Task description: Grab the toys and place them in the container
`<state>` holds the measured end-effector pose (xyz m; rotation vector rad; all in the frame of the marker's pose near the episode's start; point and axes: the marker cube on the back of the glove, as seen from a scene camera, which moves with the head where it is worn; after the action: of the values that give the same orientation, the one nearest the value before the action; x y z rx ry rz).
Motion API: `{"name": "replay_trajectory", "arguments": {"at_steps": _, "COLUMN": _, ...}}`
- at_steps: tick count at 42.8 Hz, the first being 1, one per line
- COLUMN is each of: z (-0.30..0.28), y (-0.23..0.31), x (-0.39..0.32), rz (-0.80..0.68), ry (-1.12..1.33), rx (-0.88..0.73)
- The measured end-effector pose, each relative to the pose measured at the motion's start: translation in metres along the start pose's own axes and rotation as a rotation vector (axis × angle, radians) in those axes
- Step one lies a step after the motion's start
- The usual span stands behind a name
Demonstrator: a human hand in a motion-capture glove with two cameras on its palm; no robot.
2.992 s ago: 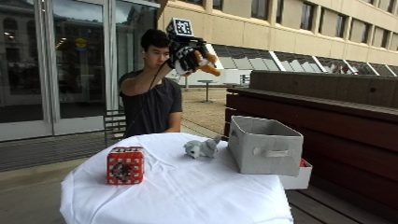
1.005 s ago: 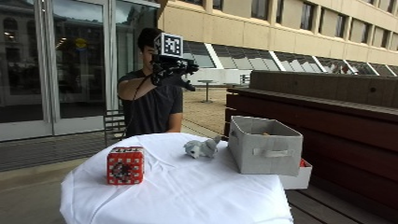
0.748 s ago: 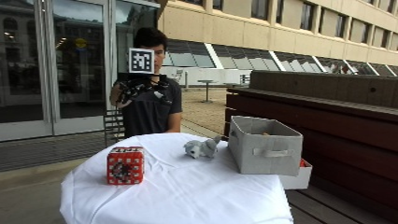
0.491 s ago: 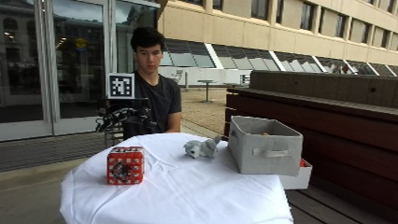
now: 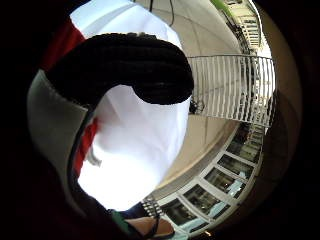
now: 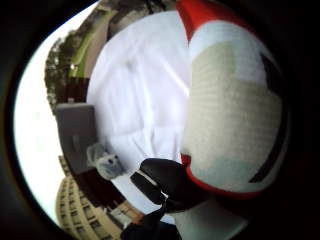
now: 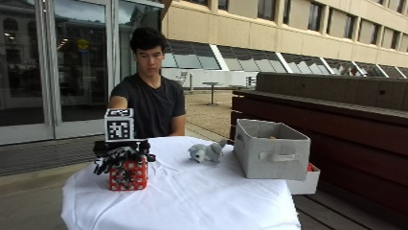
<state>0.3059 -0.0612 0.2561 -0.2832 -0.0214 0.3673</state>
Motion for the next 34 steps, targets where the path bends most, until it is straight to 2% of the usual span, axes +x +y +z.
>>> {"name": "replay_trajectory", "arguments": {"at_steps": 7, "z": 0.017, "y": -0.002, "x": 0.003, "rz": -0.002, "ry": -0.005, "rx": 0.027}}
{"name": "replay_trajectory", "arguments": {"at_steps": 20, "z": 0.052, "y": -0.005, "x": -0.006, "rz": 0.003, "ry": -0.08, "rx": -0.02}}
{"name": "replay_trajectory", "arguments": {"at_steps": 34, "z": 0.034, "y": 0.005, "x": -0.013, "rz": -0.018, "ry": -0.001, "rx": 0.076}}
